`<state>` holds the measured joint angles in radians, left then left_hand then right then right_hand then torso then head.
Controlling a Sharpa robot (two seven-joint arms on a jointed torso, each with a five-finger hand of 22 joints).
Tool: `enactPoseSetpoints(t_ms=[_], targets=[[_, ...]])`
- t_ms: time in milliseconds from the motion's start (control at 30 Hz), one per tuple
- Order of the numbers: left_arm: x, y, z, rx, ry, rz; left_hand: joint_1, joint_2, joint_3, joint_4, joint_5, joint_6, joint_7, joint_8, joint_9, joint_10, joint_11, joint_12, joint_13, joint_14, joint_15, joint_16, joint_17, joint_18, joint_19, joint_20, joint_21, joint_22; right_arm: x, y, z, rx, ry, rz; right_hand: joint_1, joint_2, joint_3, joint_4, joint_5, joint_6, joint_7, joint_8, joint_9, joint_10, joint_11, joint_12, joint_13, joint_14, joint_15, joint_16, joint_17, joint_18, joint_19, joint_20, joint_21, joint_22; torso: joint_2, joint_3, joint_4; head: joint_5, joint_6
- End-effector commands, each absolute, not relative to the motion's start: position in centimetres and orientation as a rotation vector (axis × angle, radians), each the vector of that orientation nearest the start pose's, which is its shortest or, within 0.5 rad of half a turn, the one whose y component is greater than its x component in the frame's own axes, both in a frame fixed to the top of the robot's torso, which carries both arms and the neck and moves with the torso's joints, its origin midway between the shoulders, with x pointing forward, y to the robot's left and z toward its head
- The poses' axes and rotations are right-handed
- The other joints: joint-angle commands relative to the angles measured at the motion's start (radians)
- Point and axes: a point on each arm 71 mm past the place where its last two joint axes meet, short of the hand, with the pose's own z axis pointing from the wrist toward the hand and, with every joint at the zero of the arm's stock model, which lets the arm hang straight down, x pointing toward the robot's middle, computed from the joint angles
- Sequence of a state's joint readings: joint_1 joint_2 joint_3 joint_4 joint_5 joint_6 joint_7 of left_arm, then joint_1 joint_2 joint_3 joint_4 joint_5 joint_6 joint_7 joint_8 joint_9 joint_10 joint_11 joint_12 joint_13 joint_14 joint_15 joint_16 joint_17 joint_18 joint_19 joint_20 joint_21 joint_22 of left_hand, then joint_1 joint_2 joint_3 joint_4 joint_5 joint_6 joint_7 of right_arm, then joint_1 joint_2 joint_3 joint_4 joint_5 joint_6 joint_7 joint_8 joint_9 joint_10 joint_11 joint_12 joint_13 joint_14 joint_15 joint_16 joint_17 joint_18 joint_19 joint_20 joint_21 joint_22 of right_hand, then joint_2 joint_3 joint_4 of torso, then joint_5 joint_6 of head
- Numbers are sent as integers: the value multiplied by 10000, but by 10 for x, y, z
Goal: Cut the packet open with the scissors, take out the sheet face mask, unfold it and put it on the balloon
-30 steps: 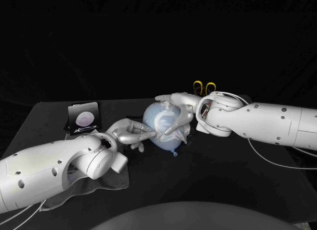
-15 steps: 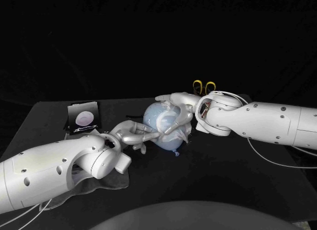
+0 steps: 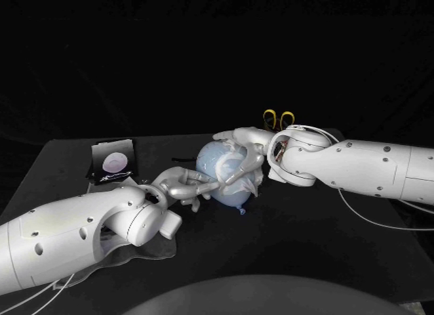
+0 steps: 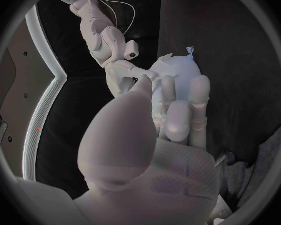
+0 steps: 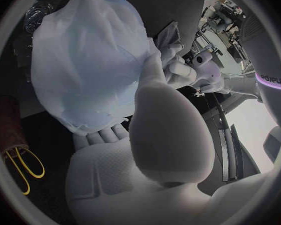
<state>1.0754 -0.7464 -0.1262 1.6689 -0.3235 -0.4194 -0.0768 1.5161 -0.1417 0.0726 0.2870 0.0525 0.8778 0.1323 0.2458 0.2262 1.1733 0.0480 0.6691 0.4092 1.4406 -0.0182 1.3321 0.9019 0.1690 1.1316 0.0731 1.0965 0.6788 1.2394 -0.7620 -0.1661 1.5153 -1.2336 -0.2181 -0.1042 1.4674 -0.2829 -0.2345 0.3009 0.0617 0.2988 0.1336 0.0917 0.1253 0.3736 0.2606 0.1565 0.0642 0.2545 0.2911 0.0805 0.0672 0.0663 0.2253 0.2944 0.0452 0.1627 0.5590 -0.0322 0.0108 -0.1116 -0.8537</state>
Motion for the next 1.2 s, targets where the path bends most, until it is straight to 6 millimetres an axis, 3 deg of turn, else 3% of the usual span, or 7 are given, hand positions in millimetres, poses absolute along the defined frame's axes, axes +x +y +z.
enactPoseSetpoints(t_ms=[33, 167, 233, 733, 1200], targets=[[404, 121, -272, -10333, 20881, -11951, 139, 26, -89, -2, -33, 149, 7, 7, -21, -104, -12, 952, 638, -9, -63, 18, -117, -165, 151, -10, 181, 270, 468, -163, -229, -1100, 19696, 7562, 22, 104, 77, 15, -16, 105, 13, 27, 20, 90, -4, 75, 17, 88, 0, 55, 18, 10, 76, -10, 72, 22, 7, -1, -2, -12, 1], [404, 121, -272, -10061, 20875, -11891, 182, 131, -163, 6, -41, 372, 17, 24, -53, -296, -15, 2220, 1525, 16, -64, 122, -22, -191, 229, -15, 316, 461, 468, -164, -230, -1078, 19724, 7533, 19, 127, 105, 14, -21, 165, 31, 52, 45, 135, 24, 116, 18, 168, -6, 88, 38, 15, 132, -12, 90, 45, -6, 1, 5, -3, -10], [404, 122, -271, -9824, 20880, -11835, 199, 129, -178, -3, -37, 417, 24, 33, -55, -252, -6, 2442, 1755, 17, -59, 131, -24, -197, 244, -12, 338, 496, 468, -164, -230, -1070, 19737, 7520, 10, 149, 129, 14, -25, 195, 44, 67, 58, 175, 46, 149, 18, 229, -12, 112, 53, 19, 173, -13, 102, 62, -9, 4, 12, -12, -18], [400, 123, -272, -8774, 20964, -11281, 141, 36, -374, 20, -39, 243, 174, -130, -150, -147, 123, 3225, 2502, 68, 40, 276, 156, -272, 488, 54, 605, 933, 468, -165, -232, -992, 19823, 7460, -20, 160, 153, 15, -29, 204, 56, 75, 64, 214, 84, 189, 16, 301, -22, 142, 70, 27, 245, -15, 124, 93, -1, -8, 3, -5, -24], [404, 115, -273, -8538, 20773, -11012, 5, 40, -532, 43, -41, 121, 216, -215, -195, -92, 165, 3499, 2756, 105, 78, 378, 328, -306, 612, 90, 742, 1159, 467, -164, -232, -916, 19872, 7480, -93, 167, 159, 16, -30, 219, 78, 83, 74, 239, 136, 224, 9, 357, -35, 164, 83, 37, 333, -18, 150, 131, 8, 3, -15, -9, -86]])
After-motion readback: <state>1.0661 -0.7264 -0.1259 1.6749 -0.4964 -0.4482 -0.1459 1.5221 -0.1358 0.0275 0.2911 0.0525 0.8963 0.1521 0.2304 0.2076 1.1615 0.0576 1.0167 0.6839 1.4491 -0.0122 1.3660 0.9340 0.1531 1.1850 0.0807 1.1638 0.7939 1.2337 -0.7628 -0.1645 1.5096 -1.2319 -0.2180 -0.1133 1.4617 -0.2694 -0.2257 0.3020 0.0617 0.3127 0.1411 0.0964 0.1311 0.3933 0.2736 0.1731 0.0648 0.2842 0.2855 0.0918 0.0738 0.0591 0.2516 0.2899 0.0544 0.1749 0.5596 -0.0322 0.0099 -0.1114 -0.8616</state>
